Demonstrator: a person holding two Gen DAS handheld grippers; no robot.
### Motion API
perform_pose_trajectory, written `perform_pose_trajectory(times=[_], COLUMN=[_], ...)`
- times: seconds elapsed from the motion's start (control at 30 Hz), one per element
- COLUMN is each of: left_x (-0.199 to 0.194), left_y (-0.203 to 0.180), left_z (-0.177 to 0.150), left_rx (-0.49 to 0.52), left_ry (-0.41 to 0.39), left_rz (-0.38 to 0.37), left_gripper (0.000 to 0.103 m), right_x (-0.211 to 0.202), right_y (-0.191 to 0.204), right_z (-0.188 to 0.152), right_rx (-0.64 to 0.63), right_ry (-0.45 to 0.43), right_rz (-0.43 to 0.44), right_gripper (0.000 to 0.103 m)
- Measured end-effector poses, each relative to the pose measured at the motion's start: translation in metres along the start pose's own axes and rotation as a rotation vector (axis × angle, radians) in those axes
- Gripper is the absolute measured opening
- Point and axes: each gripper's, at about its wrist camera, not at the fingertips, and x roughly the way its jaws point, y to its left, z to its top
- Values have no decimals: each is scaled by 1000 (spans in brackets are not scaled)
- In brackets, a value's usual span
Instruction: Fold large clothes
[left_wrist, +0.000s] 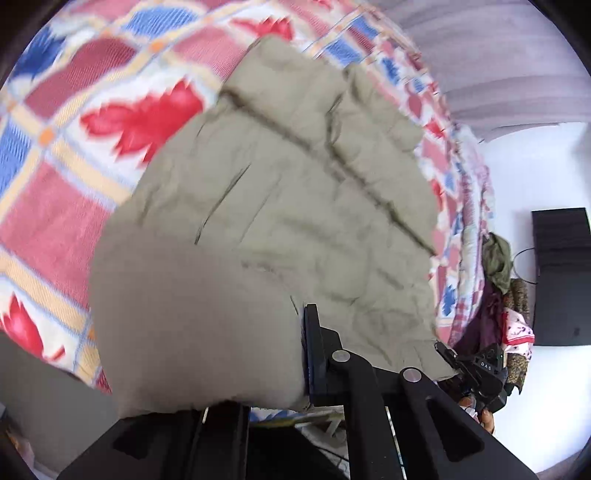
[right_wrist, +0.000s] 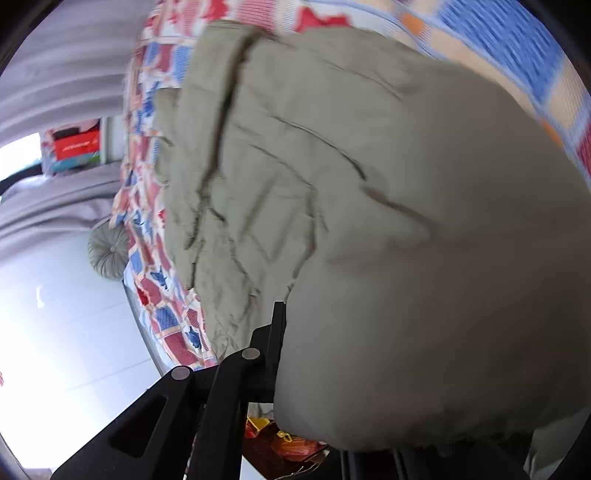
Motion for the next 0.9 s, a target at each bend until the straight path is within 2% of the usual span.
perform_pose_trajectory(times=[0.23,0.4,0.53,0.67,0.77,0.9], left_x=[-45,-54,-36,-8,26,80], left_y=[-59,-97,-122,-133,-130,-110], left_z=[63,123,174,222,252,281], left_rx=[116,212,284,298,290,241], left_ry=[-177,-267,-316,-352,-360,-329], left_rz=[-78,-103,-54,4,65,138], left_gripper=[9,9,9,9,9,9], right_x=[-28,-35,-23,3,32,80], right_y=[82,143,188,225,241,238], right_z=[31,66,106,152,183,223], right_rx=[-191,-334,-445,-510,-525,-502], right_ry=[-92,-143,-164,-176,-187,-186], right_rz=[63,71,23,-35,-73,-147], right_gripper=[6,6,6,6,6,6])
